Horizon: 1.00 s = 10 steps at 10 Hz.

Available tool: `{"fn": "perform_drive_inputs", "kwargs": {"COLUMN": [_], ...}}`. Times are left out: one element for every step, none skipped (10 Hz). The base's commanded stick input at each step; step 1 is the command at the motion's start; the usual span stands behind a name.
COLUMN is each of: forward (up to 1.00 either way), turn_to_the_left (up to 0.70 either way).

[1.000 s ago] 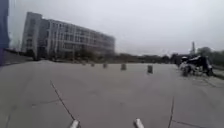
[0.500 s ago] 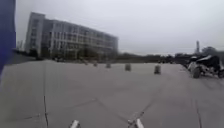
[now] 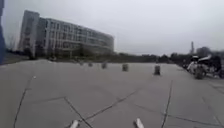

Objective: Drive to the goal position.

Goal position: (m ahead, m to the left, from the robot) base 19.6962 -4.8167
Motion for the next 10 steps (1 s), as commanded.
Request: {"fn": "perform_drive_inputs", "kwargs": {"forward": [0.98,0.98,0.98,0.98,0.98,0.98,0.98,0.98,0.98,0.98], "turn_to_the_left": [-0.33,-0.39,-0.39,0.0,0.0,0.0,0.0,0.0,0.0,0.0]}}
